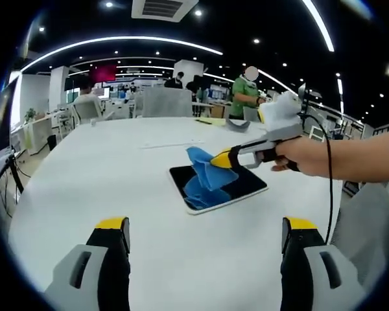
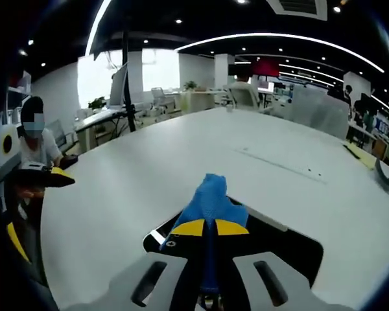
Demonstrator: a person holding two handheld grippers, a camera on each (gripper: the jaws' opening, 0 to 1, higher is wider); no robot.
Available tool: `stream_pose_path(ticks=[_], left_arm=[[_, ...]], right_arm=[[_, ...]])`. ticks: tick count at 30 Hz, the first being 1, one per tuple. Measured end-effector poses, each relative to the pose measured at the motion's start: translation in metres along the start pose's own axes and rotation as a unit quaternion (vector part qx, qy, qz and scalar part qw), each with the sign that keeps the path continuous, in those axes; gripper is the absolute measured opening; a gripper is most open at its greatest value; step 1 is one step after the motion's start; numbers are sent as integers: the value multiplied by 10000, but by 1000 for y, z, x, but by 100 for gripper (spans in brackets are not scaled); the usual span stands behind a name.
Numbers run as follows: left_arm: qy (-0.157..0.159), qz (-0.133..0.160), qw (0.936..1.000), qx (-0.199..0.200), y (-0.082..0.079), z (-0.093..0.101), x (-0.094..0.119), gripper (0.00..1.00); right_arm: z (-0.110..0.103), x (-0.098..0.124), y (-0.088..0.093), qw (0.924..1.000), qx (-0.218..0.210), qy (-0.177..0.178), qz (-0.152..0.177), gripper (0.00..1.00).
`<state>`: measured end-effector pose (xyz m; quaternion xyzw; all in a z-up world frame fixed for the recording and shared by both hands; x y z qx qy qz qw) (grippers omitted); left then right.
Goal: Wipe the mirror surface with the cleaning cloth until all visible marks leave the cleaned area.
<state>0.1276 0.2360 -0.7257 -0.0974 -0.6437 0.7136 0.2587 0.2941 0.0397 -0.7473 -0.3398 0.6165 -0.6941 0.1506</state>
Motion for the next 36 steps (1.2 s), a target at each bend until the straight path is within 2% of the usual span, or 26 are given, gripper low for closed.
stream_pose_path(ticks=[6,16,26,36], left_arm=[[-14,-39,10000,16,2,-3,0,98],[-46,-97,9999,59,5,-6,-1,98],[-91,-104,9999,94,4,-8,-1,98],[-121,-5,9999,64,4,-12,-1,98]], right_arm=[[4,-18,-1,10000,25,28,-41,0],[7,-34,3,9998,-83,83,-131,0],[5,-49,9,9986,-456,206,-167,0],[6,-61,20,9937,-1023,421,-186,0]])
Point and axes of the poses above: the point that each gripper's makers call its tool centre point, and the gripper's own axes: x roughly backward along the fingers, z roughly to its right, y roughly out of its underside, the point moved 9 cm from there along x, roughly backward along the fingers, and after that the axes turned 14 degrees about z, right-handed, at the moved point
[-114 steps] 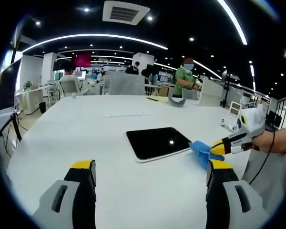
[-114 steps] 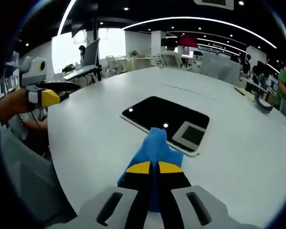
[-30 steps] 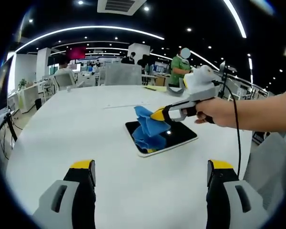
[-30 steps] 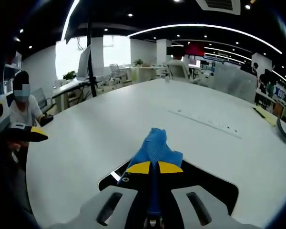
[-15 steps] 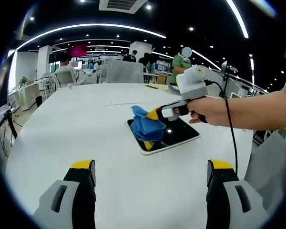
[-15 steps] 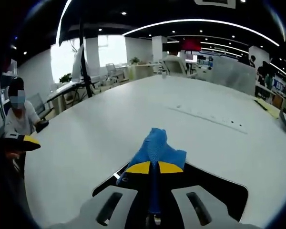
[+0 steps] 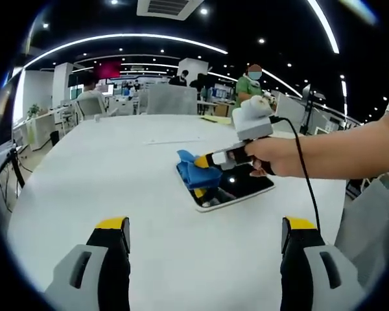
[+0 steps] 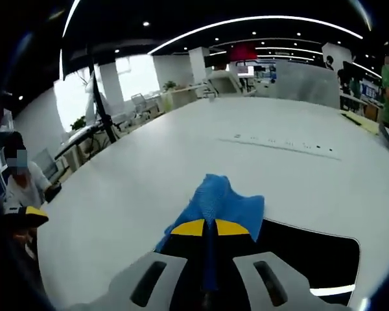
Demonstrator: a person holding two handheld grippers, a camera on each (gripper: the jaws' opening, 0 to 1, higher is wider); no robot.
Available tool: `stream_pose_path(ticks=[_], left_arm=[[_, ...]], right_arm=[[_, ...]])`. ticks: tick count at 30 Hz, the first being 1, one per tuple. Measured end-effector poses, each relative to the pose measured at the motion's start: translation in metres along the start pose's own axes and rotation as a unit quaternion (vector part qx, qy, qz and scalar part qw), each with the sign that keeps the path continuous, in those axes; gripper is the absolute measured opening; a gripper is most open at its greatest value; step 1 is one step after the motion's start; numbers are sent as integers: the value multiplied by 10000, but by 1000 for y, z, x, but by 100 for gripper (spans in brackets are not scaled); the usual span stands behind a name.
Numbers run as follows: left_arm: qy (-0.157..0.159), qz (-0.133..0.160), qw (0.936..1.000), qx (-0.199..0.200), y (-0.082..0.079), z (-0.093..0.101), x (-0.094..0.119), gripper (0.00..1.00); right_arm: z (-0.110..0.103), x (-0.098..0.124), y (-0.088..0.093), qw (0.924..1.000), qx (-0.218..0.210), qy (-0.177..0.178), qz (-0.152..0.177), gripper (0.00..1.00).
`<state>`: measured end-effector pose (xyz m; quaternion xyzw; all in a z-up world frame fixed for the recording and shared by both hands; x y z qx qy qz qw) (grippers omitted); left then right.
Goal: Wipe the mirror surface with the cleaning cloth until all visible marks leave the cleaned area.
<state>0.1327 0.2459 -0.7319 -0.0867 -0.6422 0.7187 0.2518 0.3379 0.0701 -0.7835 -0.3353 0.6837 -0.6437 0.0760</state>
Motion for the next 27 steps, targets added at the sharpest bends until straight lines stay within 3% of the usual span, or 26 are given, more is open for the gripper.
stream_pose_path(ticks=[19,27], left_arm=[[-22,20,10000,17,-1,-4,-5,98],[-5,35,10000,8,-3,-3,-6,98]], right_arm=[[2,-6,5,9999,-121,80,-50,0],[1,-7,6,10000,28,66,-58,0]])
Point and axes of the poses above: the point that each gripper's makers call its tool centre point, and the gripper's own axes: x roughly backward along the fingers, z roughly to its right, y roughly out of its underside, the point moved 9 cm from there along x, roughly backward along the fingers, and after that the axes turned 14 degrees about z, right-handed, at the moved point
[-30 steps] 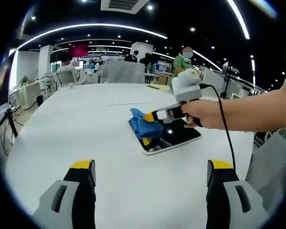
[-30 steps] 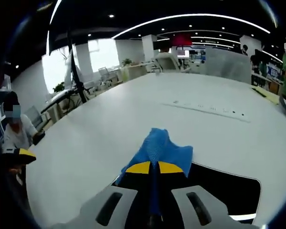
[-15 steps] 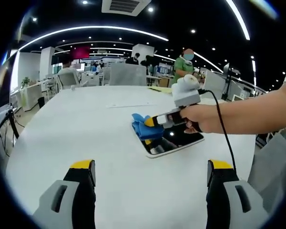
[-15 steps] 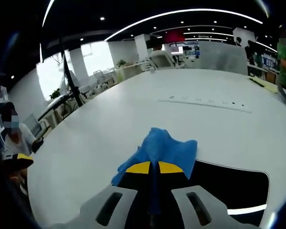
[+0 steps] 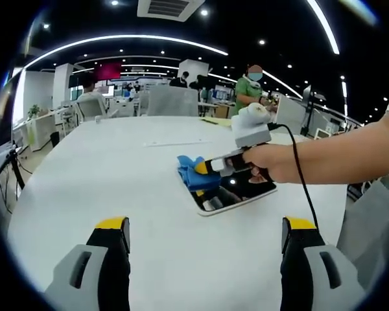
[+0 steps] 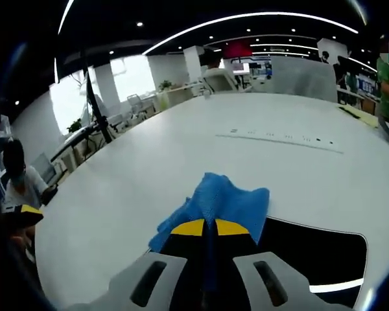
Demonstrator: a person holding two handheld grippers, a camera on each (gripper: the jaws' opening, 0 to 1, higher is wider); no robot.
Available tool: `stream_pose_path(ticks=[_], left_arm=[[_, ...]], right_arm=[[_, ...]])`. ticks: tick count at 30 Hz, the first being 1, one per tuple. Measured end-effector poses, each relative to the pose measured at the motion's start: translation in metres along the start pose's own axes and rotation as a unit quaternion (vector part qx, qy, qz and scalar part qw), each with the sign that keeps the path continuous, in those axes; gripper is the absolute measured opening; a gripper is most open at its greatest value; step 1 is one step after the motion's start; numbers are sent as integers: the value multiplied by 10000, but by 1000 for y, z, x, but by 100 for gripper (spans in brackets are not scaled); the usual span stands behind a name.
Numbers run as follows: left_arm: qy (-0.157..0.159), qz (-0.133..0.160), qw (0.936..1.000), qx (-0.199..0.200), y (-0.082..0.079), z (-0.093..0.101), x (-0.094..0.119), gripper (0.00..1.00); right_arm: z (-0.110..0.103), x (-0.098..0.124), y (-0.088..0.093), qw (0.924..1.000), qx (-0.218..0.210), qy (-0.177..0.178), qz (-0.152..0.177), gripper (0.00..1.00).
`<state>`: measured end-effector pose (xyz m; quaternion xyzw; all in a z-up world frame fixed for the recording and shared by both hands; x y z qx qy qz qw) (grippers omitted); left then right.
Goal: Wipe the mirror surface with the cleaning cloth until all visible marks leave the cleaned area.
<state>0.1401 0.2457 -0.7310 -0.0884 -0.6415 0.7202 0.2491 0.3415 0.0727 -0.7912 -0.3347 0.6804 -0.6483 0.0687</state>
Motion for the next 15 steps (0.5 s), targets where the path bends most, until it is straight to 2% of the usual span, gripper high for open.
stream_pose_path(ticks=[15], left_arm=[[-63,22,10000,-31,-2,-2,5,98]], right_arm=[[6,3,0,10000,57,12,-1,0]])
Point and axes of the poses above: the point that each gripper's makers call its tool centre point, and the gripper's own axes: x roughly backward along the fingers, z roughly to its right, y roughly out of its underside, the point moved 9 cm from there along x, roughly backward along the fingers, and after that the axes turned 14 degrees about z, right-handed, at the moved point
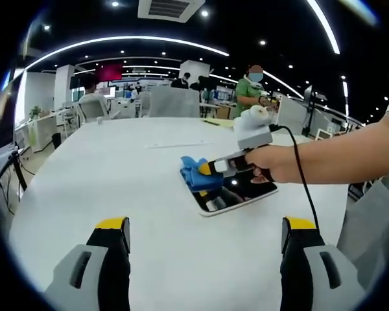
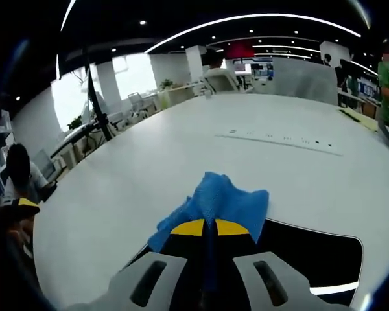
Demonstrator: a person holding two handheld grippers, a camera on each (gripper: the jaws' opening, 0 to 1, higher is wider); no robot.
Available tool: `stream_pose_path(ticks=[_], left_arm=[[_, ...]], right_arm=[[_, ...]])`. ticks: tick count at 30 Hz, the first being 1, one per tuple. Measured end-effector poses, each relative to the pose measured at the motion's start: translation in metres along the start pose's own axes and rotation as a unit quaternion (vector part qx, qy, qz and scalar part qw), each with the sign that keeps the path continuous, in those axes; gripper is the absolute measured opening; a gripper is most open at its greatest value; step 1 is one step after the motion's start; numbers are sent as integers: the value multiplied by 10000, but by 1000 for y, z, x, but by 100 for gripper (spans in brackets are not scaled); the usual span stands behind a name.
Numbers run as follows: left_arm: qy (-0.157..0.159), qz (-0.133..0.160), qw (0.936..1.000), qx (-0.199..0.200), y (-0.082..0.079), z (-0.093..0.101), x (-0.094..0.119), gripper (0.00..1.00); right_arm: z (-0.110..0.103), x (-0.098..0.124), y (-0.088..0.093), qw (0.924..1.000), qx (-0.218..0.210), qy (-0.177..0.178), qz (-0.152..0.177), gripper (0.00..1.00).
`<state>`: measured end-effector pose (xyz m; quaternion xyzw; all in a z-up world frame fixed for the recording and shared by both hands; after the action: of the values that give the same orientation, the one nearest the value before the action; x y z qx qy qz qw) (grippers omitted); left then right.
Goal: Wipe the mirror surface with the cleaning cloth until all visible marks leave the cleaned area.
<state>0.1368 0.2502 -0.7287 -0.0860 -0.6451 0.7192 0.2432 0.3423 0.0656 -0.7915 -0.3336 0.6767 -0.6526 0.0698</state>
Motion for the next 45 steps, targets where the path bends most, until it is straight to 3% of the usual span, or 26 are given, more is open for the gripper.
stream_pose_path(ticks=[45], left_arm=[[88,-3,9999,-89,-7,9,-4,97]], right_arm=[[37,25,4,9994,-110,318,87,0]])
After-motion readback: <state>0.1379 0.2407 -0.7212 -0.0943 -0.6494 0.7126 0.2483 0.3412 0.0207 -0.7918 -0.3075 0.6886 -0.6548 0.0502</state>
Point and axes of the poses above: the point that each gripper's makers call its tool centre point, and the gripper's own axes: x roughly backward along the fingers, z roughly to its right, y roughly out of its underside, the point moved 9 cm from there along x, roughly backward along the fingers, and after that the axes turned 14 degrees about z, right-handed, at the moved point
